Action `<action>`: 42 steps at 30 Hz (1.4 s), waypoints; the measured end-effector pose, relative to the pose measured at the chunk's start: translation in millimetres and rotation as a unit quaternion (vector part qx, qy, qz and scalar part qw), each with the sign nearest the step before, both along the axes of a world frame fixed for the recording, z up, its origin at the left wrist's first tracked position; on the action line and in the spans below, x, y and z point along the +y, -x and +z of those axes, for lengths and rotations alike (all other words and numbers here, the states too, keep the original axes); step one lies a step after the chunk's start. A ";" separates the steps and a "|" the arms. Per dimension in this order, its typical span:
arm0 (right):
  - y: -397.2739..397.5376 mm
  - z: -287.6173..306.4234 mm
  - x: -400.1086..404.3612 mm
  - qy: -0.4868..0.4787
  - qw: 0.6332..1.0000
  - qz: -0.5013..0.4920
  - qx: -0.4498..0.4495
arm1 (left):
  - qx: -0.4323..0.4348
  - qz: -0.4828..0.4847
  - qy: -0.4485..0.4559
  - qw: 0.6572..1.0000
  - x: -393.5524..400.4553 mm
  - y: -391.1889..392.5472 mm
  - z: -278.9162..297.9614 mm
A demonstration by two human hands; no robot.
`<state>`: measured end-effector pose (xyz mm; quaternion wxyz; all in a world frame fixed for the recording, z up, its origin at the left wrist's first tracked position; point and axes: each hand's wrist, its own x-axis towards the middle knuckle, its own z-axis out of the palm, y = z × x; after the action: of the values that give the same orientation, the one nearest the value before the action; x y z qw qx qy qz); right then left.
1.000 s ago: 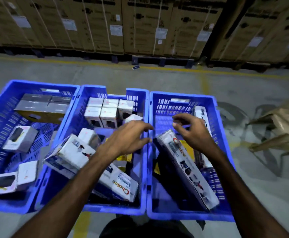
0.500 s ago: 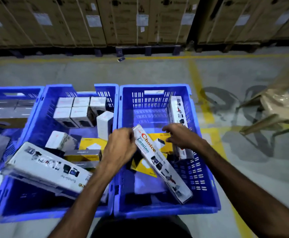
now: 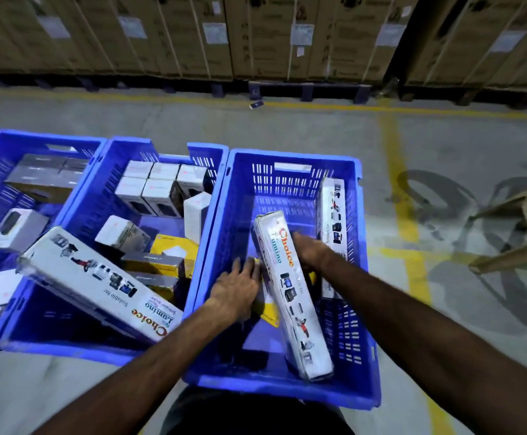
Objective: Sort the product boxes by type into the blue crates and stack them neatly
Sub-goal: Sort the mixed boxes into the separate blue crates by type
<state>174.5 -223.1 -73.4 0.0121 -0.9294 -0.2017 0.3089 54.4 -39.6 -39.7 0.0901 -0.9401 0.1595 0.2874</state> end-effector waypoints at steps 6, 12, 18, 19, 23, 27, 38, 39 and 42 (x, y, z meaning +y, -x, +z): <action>5.9 -5.6 6.4 0.069 0.997 0.011 0.013 | 0.010 -0.012 -0.007 1.000 1.7 -11.2 -32.9; 1.3 -10.9 4.3 0.138 0.989 0.051 -0.013 | 0.012 0.051 0.095 0.994 -0.1 -18.6 -38.9; 0.9 -13.7 6.5 0.115 0.993 0.037 -0.009 | 0.154 0.318 0.295 0.888 4.3 -13.2 -22.5; 1.1 -16.0 5.7 0.114 0.993 0.032 -0.009 | 0.156 0.335 0.304 0.878 3.3 -11.9 -21.1; -1.3 -29.2 0.7 0.066 0.998 0.006 0.000 | 0.194 0.344 0.326 0.859 6.6 -8.0 -43.3; 1.0 -32.5 -2.7 0.044 0.999 -0.013 0.010 | 0.212 0.364 0.390 0.819 6.7 0.8 -7.5; 32.8 -16.6 10.7 0.152 0.987 0.044 -0.040 | 0.006 0.272 0.227 0.935 1.9 3.9 61.1; 34.9 -15.3 9.7 0.152 0.985 0.052 -0.055 | -0.035 0.243 0.213 0.946 0.6 7.2 64.9; 32.0 -13.8 9.2 0.123 0.989 0.046 -0.067 | -0.127 0.203 0.183 0.954 -1.8 13.2 77.4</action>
<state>142.6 -213.9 -87.2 -0.1302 -0.9321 -0.2050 0.2688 41.1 -41.4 37.6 -0.1240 -0.9818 0.0025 0.1441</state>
